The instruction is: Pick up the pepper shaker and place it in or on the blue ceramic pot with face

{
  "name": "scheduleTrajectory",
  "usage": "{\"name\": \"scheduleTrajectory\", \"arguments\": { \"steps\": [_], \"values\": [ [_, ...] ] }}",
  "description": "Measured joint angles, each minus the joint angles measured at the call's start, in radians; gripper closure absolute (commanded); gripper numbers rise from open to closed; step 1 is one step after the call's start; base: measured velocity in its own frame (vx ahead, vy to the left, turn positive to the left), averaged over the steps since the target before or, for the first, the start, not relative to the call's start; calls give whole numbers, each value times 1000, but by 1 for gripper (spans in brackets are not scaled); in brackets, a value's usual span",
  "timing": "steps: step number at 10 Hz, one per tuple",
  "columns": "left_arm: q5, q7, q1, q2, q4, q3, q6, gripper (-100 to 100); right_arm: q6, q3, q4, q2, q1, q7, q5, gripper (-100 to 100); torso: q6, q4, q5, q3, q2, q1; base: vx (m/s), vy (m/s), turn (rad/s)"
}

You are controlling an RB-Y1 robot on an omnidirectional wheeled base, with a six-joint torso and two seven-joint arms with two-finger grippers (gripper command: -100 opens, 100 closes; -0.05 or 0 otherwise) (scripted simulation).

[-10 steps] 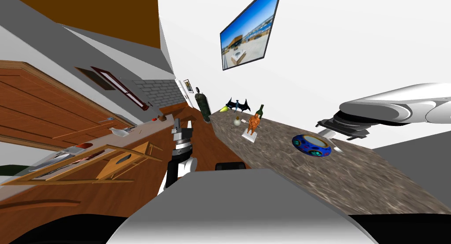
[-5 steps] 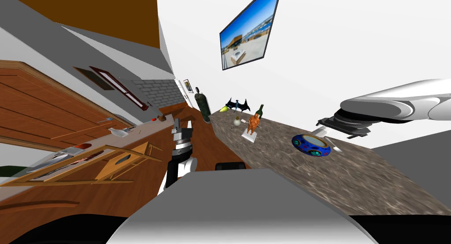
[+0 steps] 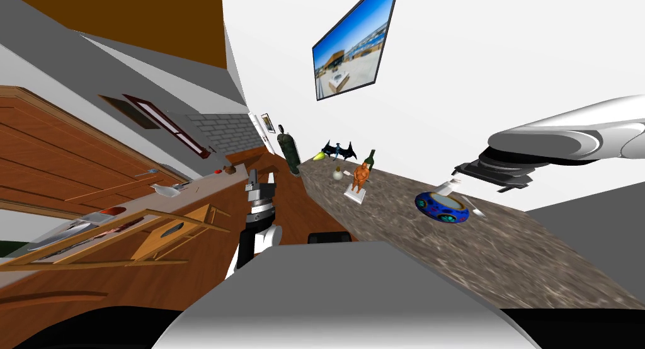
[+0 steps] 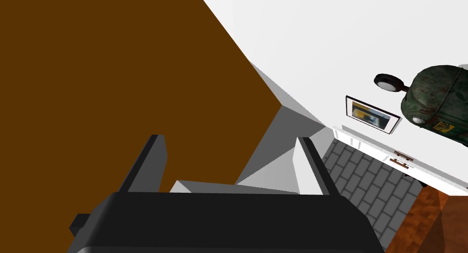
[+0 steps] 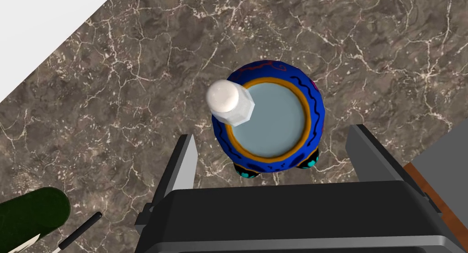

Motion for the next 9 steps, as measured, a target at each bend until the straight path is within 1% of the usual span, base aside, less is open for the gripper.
{"name": "scheduleTrajectory", "arguments": {
  "steps": [1,2,3,4,9],
  "values": [
    [0,0,0,0,0,0,0,0,-59,-2,-15,40,-74,-1,57,-100,0,0,0,0,0,0,1,-10,-14],
    [0,0,0,0,0,0,0,0,-46,9,-10,-7,-43,-3,10,-100,0,0,1,0,0,0,1,-7,4],
    [0,0,0,0,0,0,0,0,-31,-2,-4,-16,-22,0,-6,-100,0,0,0,0,0,0,0,0,0],
    [0,0,0,0,0,0,0,0,-31,-4,-4,-16,-21,1,-6,0,0,0,0,0,0,1,0,0,0],
    [0,0,0,0,0,0,0,0,-31,-4,-4,-16,-21,1,-6,0,0,0,0,0,0,1,0,0,0]
  ]
}}
